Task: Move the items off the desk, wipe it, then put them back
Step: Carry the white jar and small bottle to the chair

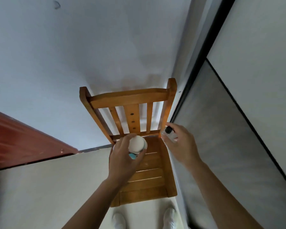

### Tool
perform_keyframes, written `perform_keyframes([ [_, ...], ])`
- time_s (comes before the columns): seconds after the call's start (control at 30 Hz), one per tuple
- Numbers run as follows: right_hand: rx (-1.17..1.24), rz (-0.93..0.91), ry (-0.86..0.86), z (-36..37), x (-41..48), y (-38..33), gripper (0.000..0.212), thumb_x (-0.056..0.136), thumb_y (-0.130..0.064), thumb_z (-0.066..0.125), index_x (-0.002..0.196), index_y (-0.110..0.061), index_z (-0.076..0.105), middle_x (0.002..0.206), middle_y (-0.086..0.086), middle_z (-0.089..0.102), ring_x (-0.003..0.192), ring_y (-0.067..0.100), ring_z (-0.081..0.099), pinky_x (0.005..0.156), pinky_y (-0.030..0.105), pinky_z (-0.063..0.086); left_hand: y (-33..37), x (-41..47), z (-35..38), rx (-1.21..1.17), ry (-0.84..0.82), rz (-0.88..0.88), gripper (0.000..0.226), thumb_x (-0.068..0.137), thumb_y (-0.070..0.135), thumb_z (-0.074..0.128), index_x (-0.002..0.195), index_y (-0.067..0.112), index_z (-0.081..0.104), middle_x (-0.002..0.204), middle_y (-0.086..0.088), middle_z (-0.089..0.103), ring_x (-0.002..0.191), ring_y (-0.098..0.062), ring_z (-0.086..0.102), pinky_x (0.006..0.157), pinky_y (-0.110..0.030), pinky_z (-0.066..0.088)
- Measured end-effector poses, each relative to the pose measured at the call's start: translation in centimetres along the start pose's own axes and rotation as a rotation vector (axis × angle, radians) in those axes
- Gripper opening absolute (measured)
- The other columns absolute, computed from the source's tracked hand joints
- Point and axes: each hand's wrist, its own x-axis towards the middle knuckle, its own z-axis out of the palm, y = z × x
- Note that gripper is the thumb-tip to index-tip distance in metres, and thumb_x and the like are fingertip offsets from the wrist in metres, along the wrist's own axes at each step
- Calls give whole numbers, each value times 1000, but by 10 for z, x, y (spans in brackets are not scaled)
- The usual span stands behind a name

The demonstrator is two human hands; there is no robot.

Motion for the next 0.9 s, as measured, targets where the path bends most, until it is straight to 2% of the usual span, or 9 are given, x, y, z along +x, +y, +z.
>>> perform_keyframes([
  [0.07, 5, 3, -6, 29, 10, 33, 48, 93, -45, 65, 137, -27, 57, 134, -4, 64, 118, 16, 63, 94, 40, 58, -28, 9, 36, -4, -15, -18, 69, 70, 45, 84, 126, 45, 44, 122, 28, 51, 108, -5, 53, 85, -16, 51],
  [0.13, -6, 15, 0, 62, 17, 65, 47, 93, -43, 67, 135, -22, 61, 130, -2, 67, 113, 17, 65, 91, 40, 59, -58, 16, 72, 11, -31, -40, 69, 70, 44, 85, 125, 44, 44, 121, 27, 54, 107, -2, 51, 84, -8, 39],
  [0.2, -17, 40, 3, 95, 21, 96, 45, 93, -42, 66, 133, -21, 62, 128, -1, 68, 111, 16, 66, 90, 40, 59, -88, 19, 106, 35, -77, -66, 68, 71, 43, 84, 125, 43, 42, 123, 22, 57, 108, -1, 49, 83, -11, 37],
  [0.33, -9, 93, 2, 154, 32, 157, 47, 93, -45, 64, 134, -21, 60, 129, 1, 67, 114, 18, 65, 92, 39, 59, -146, 21, 172, 70, -176, -51, 62, 79, 45, 76, 127, 43, 37, 125, 19, 55, 114, -4, 50, 88, -20, 46],
  [0.5, -43, 112, 5, 212, 50, 222, 49, 91, -51, 60, 134, -28, 59, 128, -3, 67, 113, 17, 66, 93, 37, 59, -201, 33, 240, 128, -186, -81, 62, 83, 38, 74, 131, 39, 35, 131, 13, 53, 120, -9, 51, 93, -25, 49],
  [0.57, -87, 102, 6, 231, 58, 242, 50, 91, -54, 58, 134, -30, 58, 127, -5, 68, 113, 15, 66, 93, 30, 56, -218, 41, 258, 164, -173, -101, 62, 84, 35, 74, 134, 34, 37, 133, 9, 53, 122, -13, 52, 96, -30, 51],
  [0.67, -131, 76, 46, 255, 71, 262, 45, 93, -46, 65, 134, -29, 58, 123, -4, 69, 112, 17, 64, 88, 21, 47, -234, 49, 276, 241, -163, -88, 65, 85, 29, 74, 137, 29, 36, 136, 4, 51, 124, -18, 52, 98, -33, 49],
  [0.8, -96, 59, 56, 284, 83, 270, 46, 94, -46, 62, 136, -31, 55, 133, -3, 64, 121, 19, 61, 98, 30, 51, -247, 55, 291, 324, -132, -51, 66, 85, 20, 73, 139, 23, 35, 142, -2, 47, 127, -24, 50, 99, -39, 52],
  [0.9, -163, 11, 21, 296, 86, 277, 51, 96, -46, 60, 144, -30, 49, 143, -3, 58, 131, 20, 55, 108, 33, 44, -251, 58, 298, 420, -172, -80, 78, 85, 14, 73, 144, 23, 24, 153, -5, 35, 137, -28, 43, 103, -43, 49],
])
